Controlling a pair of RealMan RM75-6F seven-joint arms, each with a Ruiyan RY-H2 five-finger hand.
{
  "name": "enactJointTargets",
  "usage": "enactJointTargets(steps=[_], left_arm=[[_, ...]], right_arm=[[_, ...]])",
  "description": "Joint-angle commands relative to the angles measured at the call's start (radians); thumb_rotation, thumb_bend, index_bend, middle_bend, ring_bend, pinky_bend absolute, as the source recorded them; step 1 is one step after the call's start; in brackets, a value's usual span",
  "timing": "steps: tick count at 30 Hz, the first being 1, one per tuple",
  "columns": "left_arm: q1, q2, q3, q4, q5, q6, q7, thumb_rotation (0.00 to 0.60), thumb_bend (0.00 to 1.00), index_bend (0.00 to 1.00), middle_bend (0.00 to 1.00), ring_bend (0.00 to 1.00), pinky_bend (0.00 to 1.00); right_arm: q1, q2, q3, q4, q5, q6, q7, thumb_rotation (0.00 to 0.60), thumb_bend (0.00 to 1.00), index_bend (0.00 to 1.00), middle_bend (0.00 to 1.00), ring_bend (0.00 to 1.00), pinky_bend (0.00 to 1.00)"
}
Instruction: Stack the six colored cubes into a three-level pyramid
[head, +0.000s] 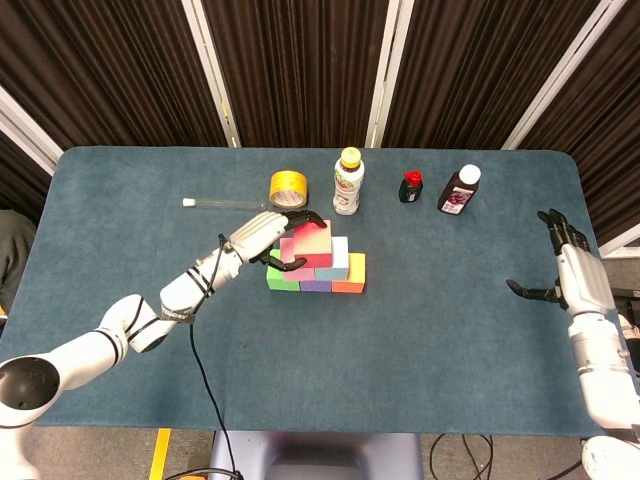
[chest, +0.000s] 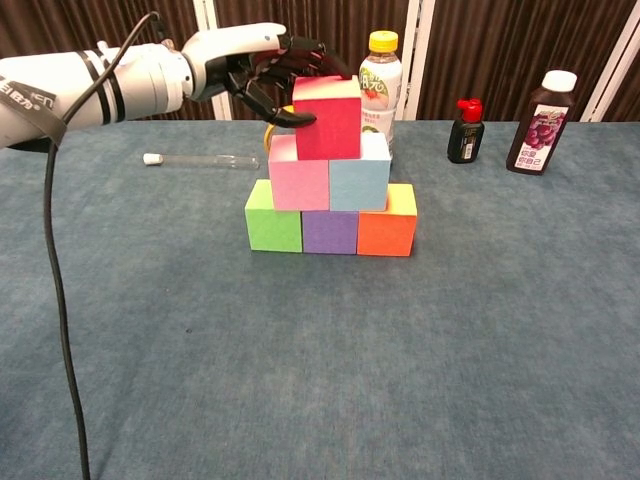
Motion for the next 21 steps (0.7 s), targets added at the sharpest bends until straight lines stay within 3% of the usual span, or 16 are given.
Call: enactJointTargets(steps=[1,11,21], left_arm=[[0.001,0.002,0.001,-0.003,0.000,0.002,0.002,0.600,0.32,0.14,0.14,0.18,0.30],[0.014,0.021,-0.001,-0.038,-0.004,0.016,0.027,0.600,0.32,0.10,0.07,0.11,0.29],[0.025,0.017,-0.032,-0.067,-0.048,0.014,0.103,0.600,0.32,0.16,0.18,0.21,0.33]], right_arm=[[0.000,0.000,0.000,0.000,0.000,0.000,0.000,0.600,0.27,0.02,0.06,0.00,0.10],[0.000,-0.002,0.001,0.002,0.001,-0.002,0.002,0.600,0.27,0.02,0.06,0.00,0.09],[-0.008,0.002,-0.001,0.001,-0.009,0.000,0.015,0.600,0.27,0.02,0.06,0.00,0.09]])
